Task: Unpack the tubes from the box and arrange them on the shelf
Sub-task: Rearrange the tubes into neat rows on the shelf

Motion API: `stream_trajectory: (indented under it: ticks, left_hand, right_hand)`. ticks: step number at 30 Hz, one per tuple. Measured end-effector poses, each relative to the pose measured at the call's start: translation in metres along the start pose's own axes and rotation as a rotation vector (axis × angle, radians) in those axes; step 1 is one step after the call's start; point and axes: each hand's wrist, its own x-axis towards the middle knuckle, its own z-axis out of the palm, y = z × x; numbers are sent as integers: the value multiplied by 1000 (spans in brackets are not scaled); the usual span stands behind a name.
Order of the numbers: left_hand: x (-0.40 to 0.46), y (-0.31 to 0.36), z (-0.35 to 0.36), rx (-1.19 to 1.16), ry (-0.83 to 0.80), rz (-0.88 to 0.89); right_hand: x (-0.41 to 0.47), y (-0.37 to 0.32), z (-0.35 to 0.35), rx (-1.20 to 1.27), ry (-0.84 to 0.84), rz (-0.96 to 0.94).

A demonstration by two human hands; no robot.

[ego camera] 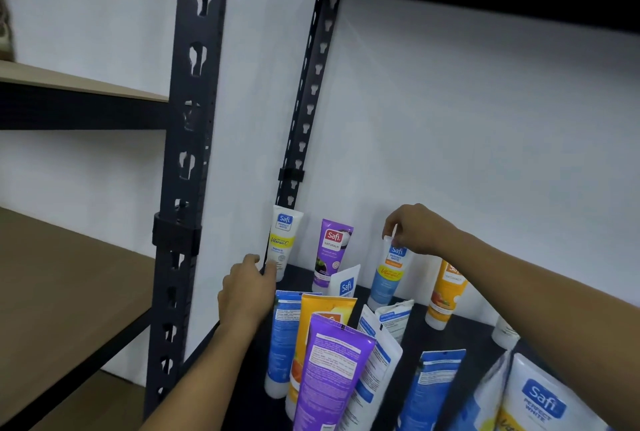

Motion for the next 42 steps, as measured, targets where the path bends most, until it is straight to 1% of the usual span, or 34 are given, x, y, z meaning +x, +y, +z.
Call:
stream_trajectory:
  ticks: [3, 5, 7, 9, 13, 16, 20, 26, 36, 42]
  left_hand:
    - [3, 29, -12, -135, 50, 116]
    - [5, 51, -20, -148, 61, 230]
    - [7, 71, -24, -128, 23, 340]
    - [12, 88, -24, -36, -43, 442]
    - [28, 113, -20, 274, -228, 589]
    - [42, 124, -19, 478, -292, 668]
    - [61, 134, -18, 556, -327, 713]
    - [69, 133, -6, 631, -385, 735]
    - [73, 126, 0, 584, -394, 720]
    - [77, 135, 5, 561, -392, 709]
  right_hand:
    - [-4, -1, -2, 7, 3, -1]
    - [-6, -1, -3, 12, 2, 2]
    - [-9, -1, -5, 24, 1, 13]
    - [-11, 0, -7, 38, -2, 20]
    - [-14, 1, -10, 52, 2, 17]
    - [-14, 0, -6, 58, -4, 15]
    - [-13, 1, -3, 54, -4, 1]
    - [-11, 1, -1, 39, 11, -19]
    - [-11, 5, 0, 38, 21, 2]
    - [-7, 7, 2, 44, 22, 12]
